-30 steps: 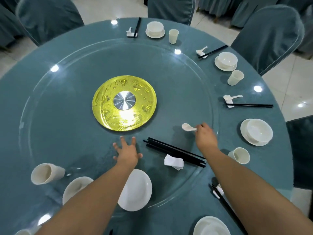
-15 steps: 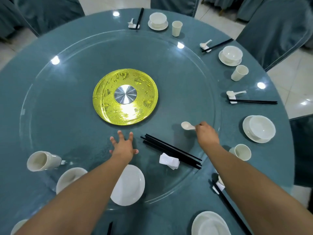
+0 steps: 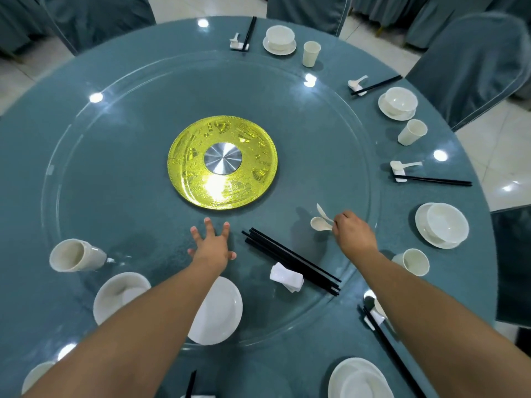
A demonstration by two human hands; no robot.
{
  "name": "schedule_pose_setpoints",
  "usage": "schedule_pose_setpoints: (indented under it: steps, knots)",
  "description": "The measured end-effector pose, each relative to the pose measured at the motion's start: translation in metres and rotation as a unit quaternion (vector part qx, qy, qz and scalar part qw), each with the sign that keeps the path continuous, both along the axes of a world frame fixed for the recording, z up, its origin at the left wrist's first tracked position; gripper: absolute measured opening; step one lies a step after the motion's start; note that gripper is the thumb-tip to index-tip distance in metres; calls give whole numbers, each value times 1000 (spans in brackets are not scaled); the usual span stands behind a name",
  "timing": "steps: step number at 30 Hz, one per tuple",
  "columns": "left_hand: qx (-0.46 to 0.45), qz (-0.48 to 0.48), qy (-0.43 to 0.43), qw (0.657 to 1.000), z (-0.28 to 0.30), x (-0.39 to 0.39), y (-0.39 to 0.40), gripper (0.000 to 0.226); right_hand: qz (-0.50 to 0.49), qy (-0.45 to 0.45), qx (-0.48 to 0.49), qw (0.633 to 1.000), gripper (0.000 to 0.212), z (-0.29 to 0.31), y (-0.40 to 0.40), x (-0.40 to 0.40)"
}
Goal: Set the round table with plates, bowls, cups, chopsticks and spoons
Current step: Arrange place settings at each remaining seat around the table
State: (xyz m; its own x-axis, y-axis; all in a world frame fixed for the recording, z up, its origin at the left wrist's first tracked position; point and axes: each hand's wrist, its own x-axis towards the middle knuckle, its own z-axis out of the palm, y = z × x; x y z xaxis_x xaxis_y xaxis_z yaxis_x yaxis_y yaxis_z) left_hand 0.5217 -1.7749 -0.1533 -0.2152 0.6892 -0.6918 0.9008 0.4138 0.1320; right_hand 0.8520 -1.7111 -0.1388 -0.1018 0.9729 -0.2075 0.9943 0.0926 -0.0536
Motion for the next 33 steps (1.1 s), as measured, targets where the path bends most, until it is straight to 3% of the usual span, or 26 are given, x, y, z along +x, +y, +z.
schedule_pose_setpoints:
  steps: [7, 13, 15, 19, 22, 26, 30, 33]
  knots:
    - [-8, 0, -2, 1000, -9, -7, -2, 90, 20, -17, 5, 1000, 21, 6, -8, -15]
    - [-23, -95, 19, 995, 9, -20, 2, 78, -26, 86, -11, 996, 17, 33, -34, -35]
    - [6, -105, -10, 994, 28, -28, -1, 66, -39, 122, -16, 992, 15, 52, -46, -45]
    - [78, 2, -89, 993, 53, -21, -38, 43, -91, 206, -41, 974, 8, 78, -72, -68]
    - [131, 1, -92, 987, 74, -21, -85, 35, -122, 279, -71, 950, 17, 98, -105, -98]
    - [219, -9, -79, 972, 104, -40, -143, 25, -113, 281, -97, 948, 16, 117, -148, -142]
    - [284, 32, -70, 956, 121, -69, -198, 20, -139, 326, -151, 923, 35, 114, -202, -187]
    - [300, 50, -67, 950, 123, -87, -237, 23, -145, 325, -225, 907, 28, 103, -246, -217]
